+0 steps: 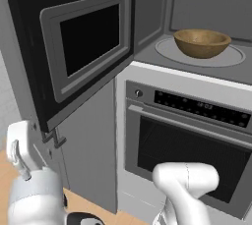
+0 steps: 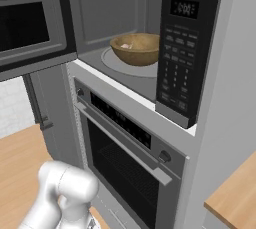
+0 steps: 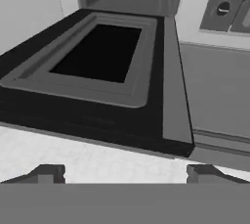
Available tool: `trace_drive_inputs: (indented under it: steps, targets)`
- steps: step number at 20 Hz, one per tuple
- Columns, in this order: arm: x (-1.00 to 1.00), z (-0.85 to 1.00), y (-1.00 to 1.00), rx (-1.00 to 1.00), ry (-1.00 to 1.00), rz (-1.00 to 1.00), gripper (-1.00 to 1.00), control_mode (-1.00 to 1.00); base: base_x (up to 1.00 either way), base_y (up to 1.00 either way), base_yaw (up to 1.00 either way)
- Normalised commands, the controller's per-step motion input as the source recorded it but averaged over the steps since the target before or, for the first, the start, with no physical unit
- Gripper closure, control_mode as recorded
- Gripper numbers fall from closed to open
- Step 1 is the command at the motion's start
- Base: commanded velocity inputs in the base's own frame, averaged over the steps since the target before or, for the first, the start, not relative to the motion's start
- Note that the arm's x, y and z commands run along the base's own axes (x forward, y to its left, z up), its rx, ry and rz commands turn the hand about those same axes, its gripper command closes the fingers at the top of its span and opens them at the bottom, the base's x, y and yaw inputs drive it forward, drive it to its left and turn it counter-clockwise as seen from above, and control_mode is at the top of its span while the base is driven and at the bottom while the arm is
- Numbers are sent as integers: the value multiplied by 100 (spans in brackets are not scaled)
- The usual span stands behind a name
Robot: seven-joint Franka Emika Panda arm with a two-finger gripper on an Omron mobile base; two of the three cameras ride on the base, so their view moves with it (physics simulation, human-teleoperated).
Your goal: Pick the garlic from the sink and place it in the bowl. Then pick the bowl and place it in the microwave. Then close the microwave door and press the start button.
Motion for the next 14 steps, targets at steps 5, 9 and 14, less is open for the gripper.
trace_drive_inputs:
  steps: [5,9,14]
  targets:
    - [72,-51,73,-3,-1,-15,-100,-100,0,0,0]
    - [92,-50,44,-2,0,-9,-100,-100,0,0,0]
    - [78,-30,27,0,-9,-8,-100,-100,0,0,0]
